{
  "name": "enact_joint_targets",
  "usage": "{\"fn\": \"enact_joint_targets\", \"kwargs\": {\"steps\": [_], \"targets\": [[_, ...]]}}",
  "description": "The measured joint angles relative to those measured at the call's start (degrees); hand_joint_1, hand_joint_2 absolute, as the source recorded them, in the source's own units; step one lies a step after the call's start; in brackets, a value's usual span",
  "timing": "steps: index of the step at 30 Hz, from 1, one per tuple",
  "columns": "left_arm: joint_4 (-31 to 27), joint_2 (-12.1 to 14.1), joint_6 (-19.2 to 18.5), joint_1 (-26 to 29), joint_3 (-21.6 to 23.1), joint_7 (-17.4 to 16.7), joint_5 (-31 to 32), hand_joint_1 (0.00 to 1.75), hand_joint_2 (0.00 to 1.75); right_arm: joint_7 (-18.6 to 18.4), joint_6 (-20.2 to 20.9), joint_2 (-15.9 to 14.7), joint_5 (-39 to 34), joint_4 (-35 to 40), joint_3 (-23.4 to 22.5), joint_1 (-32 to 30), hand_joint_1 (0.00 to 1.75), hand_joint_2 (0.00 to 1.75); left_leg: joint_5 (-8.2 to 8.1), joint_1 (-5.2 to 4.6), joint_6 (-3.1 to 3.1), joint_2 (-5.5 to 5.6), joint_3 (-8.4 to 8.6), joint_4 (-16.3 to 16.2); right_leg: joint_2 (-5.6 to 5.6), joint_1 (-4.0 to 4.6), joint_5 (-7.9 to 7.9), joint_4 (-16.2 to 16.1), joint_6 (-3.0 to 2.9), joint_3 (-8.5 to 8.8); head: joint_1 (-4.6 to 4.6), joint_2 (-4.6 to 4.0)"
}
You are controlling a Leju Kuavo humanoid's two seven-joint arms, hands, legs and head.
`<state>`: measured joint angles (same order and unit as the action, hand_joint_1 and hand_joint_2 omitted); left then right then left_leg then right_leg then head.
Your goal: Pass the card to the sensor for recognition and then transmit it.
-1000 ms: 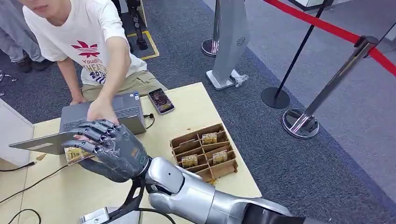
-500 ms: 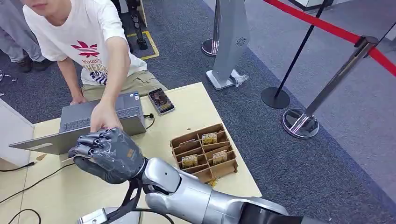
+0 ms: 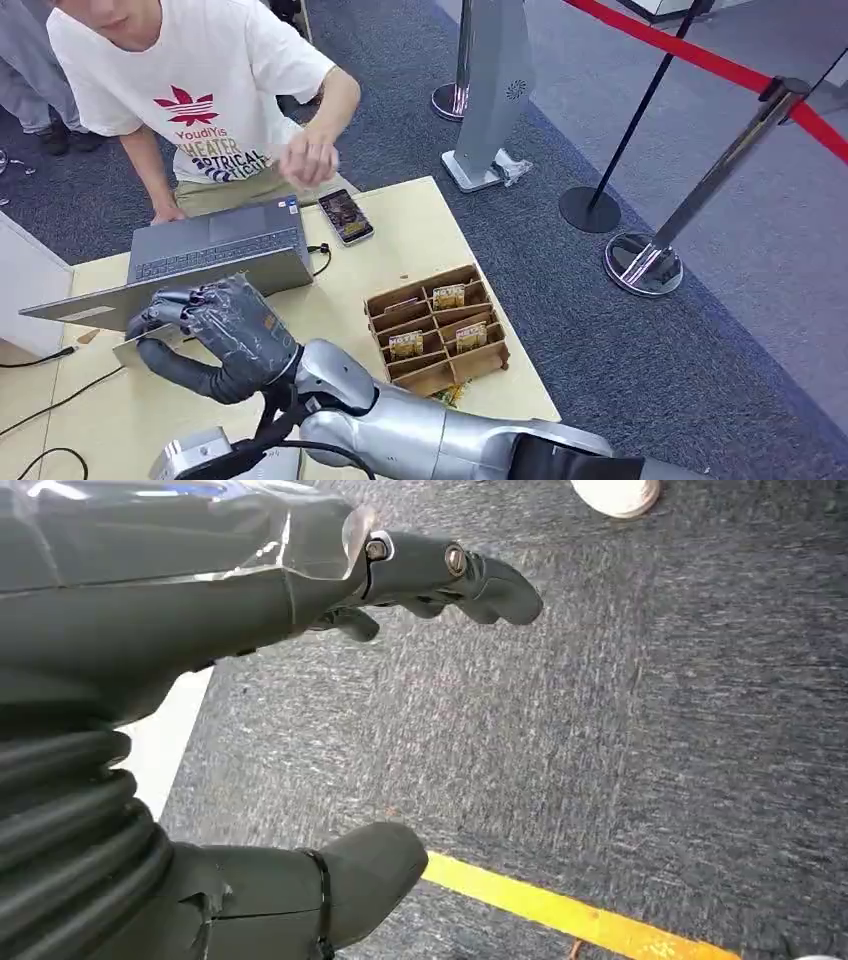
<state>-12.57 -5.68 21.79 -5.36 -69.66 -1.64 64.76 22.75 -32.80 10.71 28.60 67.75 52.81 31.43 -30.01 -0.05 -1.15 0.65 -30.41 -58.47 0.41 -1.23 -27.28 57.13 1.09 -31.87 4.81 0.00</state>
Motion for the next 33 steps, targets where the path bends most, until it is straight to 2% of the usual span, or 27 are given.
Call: {"fn": "enact_joint_targets", "kwargs": {"steps": [3,6,9,15,21,26,33], "targets": [[0.1,0.1,0.2,0.0,-0.3,-0.2,-0.4,0.00,1.75,0.3,7.2,-0.1,-10.5,2.6,0.4,-0.2,1.75,1.75,0.00,0.00,0.00,0.00,0.00,0.0,0.00,0.00,0.00,0.0,0.00,0.00,0.00,0.00],[0.2,0.2,0.3,0.1,-0.4,-0.5,-0.6,0.00,1.75,-1.7,17.3,-0.7,-23.3,7.0,0.9,-0.5,1.75,1.75,0.00,0.00,0.00,0.00,0.00,0.0,0.00,0.00,0.00,0.0,0.00,-0.01,0.00,0.00],[0.4,0.2,0.3,0.2,-0.4,-0.5,-0.7,0.00,1.75,-2.4,20.8,-1.3,-27.6,10.1,1.4,-0.9,1.75,1.75,0.00,0.00,0.00,0.00,0.00,0.0,-0.01,0.00,0.00,0.0,0.00,0.00,0.00,0.00],[0.5,0.2,0.2,0.2,-0.5,-0.3,-0.5,0.00,1.75,-5.3,30.6,-3.0,-35.9,12.9,3.7,-2.0,1.75,1.75,0.00,-0.01,0.00,0.00,0.00,0.0,0.00,0.00,0.00,0.0,0.00,0.00,0.00,0.00],[0.5,0.2,0.0,0.2,-0.5,-0.3,-0.3,0.00,1.75,-5.3,32.5,-4.6,-36.8,12.9,6.6,-3.2,1.75,1.75,0.00,0.00,0.00,0.00,0.00,0.0,0.01,0.00,0.00,0.0,0.00,-0.01,0.00,0.00],[0.5,0.3,-1.6,0.1,-0.3,-0.1,1.3,0.00,1.75,-6.5,35.9,-5.2,-36.2,9.9,8.6,-3.6,1.75,1.75,0.00,0.00,0.00,0.00,0.01,0.0,0.00,0.00,0.00,0.0,0.00,0.00,-0.02,0.00],[0.5,0.3,-2.2,-0.1,-0.2,-0.7,2.0,0.00,1.75,-6.2,36.5,-5.3,-35.2,8.0,9.2,-4.1,1.75,1.75,0.00,0.00,0.00,0.00,0.01,0.0,-0.01,0.00,0.00,0.0,0.00,0.00,0.00,0.00]]}}
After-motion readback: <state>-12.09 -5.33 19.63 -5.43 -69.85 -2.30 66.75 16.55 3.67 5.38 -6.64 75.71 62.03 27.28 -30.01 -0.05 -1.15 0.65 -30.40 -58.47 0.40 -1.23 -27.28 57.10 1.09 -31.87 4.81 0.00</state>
